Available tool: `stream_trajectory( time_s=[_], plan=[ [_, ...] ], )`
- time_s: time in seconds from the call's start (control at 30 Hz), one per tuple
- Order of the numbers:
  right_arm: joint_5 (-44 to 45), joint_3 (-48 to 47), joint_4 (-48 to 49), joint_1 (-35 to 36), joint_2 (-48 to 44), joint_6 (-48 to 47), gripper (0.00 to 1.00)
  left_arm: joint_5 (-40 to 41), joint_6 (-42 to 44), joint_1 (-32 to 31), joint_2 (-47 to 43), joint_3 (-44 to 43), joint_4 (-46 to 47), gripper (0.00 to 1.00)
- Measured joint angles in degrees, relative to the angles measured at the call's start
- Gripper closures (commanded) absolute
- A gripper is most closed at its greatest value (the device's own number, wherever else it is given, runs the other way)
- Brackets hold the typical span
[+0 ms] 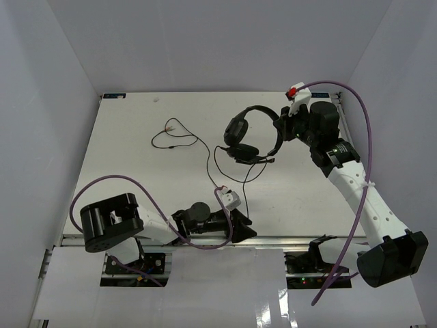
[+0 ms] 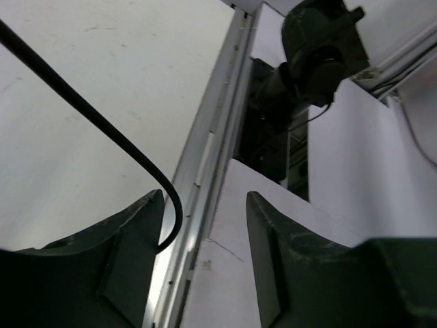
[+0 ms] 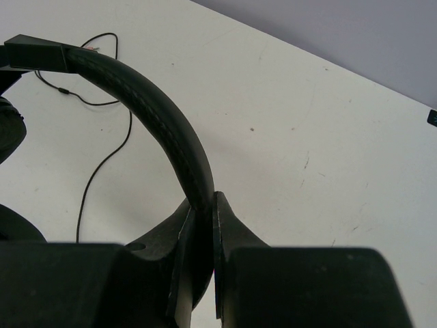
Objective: Wrap the headphones
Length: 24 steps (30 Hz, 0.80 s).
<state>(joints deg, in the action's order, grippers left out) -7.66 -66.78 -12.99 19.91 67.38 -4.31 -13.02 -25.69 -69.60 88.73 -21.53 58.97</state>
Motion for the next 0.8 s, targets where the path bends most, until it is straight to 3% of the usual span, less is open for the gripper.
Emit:
stream_trajectory(
  time_s=[0.1,0.63,0.73,0.8],
  plan=[
    [-0.8,-0.02,-0.46,-0.14,0.15,0.67,0.92,-2.61,-1.32,-1.0,1.68,-1.46,2.76,0.57],
    [-1.74,-0.02,-0.55,-0.27,0.13,1.75,0.92,-10.21,-9.35,-2.12,4.31,-14.49,15.21,0.72],
    [-1.31,-0.02,-0.55,-0.51,0.12,1.56,0.92,-10.98,-10.22,-2.59,4.07,-17.36,15.28,0.81],
    [-0.83,-0.01,-0.53,-0.71,0.12,1.26,0.92,-11.36,-10.33,-2.84,2.99,-19.03,14.62,0.94]
  ],
)
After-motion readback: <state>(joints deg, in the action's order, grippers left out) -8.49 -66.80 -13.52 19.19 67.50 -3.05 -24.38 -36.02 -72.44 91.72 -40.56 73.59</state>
